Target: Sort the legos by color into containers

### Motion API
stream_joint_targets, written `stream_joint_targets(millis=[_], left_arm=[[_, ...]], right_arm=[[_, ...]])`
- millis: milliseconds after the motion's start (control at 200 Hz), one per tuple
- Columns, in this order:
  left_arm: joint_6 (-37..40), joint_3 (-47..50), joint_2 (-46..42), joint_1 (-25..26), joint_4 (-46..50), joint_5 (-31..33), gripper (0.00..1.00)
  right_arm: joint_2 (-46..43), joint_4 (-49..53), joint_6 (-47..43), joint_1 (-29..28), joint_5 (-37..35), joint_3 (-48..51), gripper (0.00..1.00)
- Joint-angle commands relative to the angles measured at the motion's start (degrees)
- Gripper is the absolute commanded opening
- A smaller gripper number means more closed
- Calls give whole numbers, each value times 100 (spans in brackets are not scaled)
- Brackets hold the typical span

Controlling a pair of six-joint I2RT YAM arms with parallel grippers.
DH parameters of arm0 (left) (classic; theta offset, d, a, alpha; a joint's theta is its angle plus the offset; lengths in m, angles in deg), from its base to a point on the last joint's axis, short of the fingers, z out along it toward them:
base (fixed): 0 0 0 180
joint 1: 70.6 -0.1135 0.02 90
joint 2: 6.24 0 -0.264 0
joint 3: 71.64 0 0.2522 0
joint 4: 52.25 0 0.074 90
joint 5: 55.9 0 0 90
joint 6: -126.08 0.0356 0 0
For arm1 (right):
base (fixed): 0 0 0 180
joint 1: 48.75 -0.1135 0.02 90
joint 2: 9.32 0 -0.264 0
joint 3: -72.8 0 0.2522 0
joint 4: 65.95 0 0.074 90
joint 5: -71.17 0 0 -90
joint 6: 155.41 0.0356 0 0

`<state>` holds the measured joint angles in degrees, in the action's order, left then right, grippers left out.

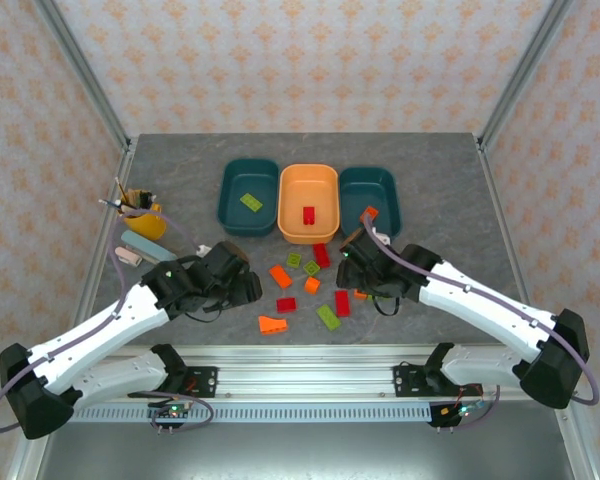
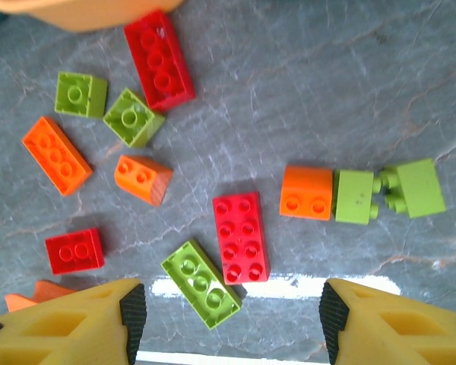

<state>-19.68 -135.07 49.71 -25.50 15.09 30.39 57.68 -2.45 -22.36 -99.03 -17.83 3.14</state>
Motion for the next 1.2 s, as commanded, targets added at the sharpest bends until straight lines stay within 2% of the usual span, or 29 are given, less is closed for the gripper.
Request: stream_joint_targets(millis=[0, 395, 595, 691, 801, 931, 1091, 1191], left_arm=[[-441, 160, -187, 262, -148, 370, 75], [-490, 117, -111, 403, -419, 448, 74], [-567, 69, -75, 407, -264, 536, 74], [-584, 122, -40, 413, -322, 502, 74], [-596, 105, 33, 412, -442, 502, 73], [-519, -78, 199, 428, -524, 477, 73], [-419, -167, 351, 475, -603, 391, 73], [-359, -169, 389, 482, -643, 330, 73]], right_arm=[[-67, 46, 319, -128, -231, 163, 64], [-294, -235, 849, -264, -365, 674, 62], [-170, -174, 793, -267, -365, 547, 62], [-161, -144, 1048, -269, -459, 585, 63], [-56, -560, 1817, -256, -381, 850, 63], [-6, -949, 3252, -232, -452, 1260, 67], [22, -1422, 4152, 95, -384, 1461, 68], [225, -1332, 4707, 317, -272, 1388, 70]])
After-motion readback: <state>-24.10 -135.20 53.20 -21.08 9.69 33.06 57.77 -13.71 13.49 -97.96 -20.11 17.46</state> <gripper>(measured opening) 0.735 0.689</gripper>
